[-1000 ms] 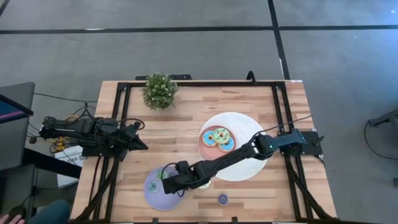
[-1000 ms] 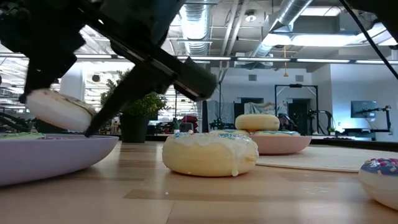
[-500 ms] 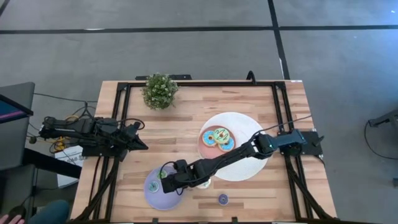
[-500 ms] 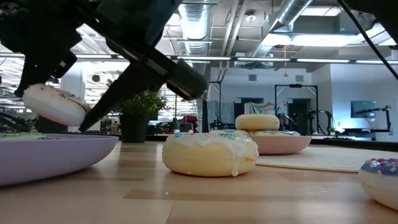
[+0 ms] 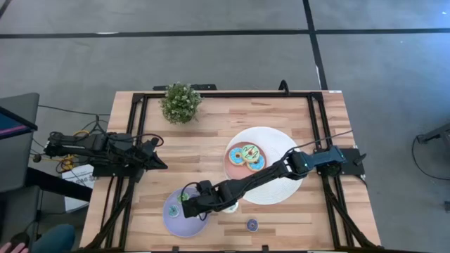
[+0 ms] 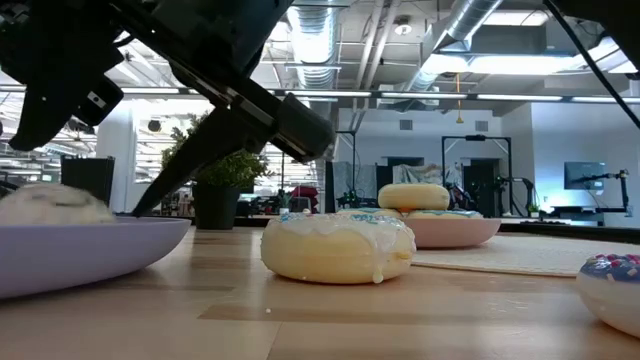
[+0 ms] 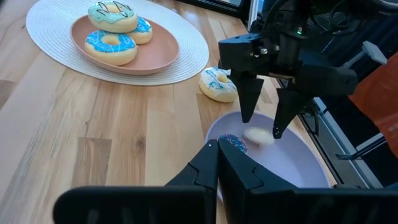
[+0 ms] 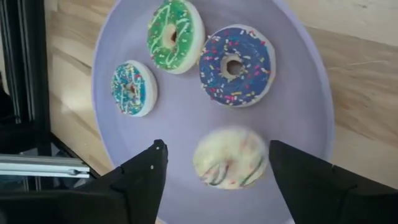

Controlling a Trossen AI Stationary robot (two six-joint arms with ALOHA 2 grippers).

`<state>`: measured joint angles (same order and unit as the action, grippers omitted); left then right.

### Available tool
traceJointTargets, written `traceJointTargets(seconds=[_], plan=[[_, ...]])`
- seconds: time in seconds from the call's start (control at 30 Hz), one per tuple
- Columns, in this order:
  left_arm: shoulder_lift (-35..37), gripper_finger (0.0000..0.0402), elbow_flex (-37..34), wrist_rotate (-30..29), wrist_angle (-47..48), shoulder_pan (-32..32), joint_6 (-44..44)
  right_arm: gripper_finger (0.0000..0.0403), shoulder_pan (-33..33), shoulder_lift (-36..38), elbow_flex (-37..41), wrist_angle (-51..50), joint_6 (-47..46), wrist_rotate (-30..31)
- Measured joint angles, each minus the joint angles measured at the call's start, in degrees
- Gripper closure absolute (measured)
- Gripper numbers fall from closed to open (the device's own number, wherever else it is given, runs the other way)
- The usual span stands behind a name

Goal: Pick & Place donuts
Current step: Put the large white donut on the light pink plate

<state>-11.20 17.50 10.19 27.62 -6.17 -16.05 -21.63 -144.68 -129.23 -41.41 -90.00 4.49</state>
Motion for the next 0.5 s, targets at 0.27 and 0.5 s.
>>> traceJointTargets(seconds=[0.27, 0.5], plan=[[0.0, 0.0401, 0.0, 0.0, 0.0, 0.0, 0.0, 0.0127, 0.4, 0.1, -0.7, -0.5, 2.7, 0.0], [0.0, 0.0401, 0.0, 0.0, 0.0, 0.0, 0.0, 0.0127, 0.1, 1.6, -4.7, -3.1, 8.3, 0.0]])
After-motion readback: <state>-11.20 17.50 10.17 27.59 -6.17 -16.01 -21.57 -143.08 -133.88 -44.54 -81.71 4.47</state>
